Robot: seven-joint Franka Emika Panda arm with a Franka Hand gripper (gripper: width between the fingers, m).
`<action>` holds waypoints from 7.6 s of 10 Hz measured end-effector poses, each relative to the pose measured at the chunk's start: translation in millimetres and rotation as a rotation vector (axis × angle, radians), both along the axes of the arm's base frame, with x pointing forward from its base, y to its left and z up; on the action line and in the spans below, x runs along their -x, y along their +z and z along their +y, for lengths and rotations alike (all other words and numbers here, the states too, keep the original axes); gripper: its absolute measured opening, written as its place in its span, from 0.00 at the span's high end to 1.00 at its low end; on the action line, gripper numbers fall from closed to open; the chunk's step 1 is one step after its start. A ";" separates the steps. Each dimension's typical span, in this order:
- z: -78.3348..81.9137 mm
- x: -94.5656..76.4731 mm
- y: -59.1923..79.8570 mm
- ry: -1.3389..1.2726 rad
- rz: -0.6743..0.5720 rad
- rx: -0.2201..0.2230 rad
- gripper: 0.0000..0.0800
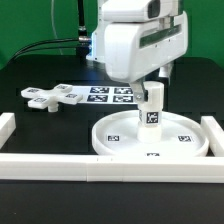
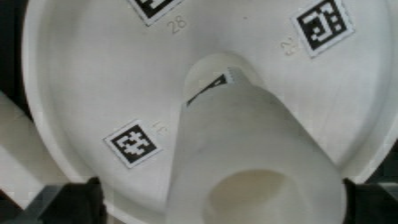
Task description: Assemble round table
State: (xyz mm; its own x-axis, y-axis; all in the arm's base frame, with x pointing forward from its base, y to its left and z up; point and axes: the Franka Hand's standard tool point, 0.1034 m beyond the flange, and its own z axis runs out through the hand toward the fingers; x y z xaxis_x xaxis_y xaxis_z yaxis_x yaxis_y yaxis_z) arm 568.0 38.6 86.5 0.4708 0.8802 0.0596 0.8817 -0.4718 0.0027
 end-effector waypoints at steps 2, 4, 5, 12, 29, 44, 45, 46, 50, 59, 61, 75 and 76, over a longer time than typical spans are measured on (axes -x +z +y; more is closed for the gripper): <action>1.2 1.1 -1.2 0.139 -0.005 0.019 0.19; 0.8 2.3 -2.4 0.240 -0.007 0.030 0.19; 0.3 2.4 -2.5 0.296 -0.008 0.034 0.19; -3.0 2.3 -2.8 0.394 -0.011 0.045 0.49; -2.1 6.5 -5.3 -1.167 0.006 -0.084 0.49; -0.4 6.8 -5.3 -1.824 0.107 -0.136 0.22; 0.7 6.6 -5.3 -1.687 0.092 -0.130 0.22; 1.0 6.6 -5.2 -1.613 0.085 -0.127 0.19; 0.1 7.2 -6.6 -1.337 0.062 -0.111 0.19; 3.7 4.0 -6.1 -0.545 0.018 -0.056 0.19; 2.7 2.3 -6.9 -0.268 -0.005 -0.015 0.19; -0.7 4.3 -8.9 0.227 -0.020 0.046 0.49; 0.0 4.3 -8.9 0.157 -0.018 0.041 0.49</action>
Offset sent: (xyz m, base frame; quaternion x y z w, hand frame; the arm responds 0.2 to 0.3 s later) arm -0.0041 0.0050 -0.0023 0.0024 -0.0055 -0.1534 0.9881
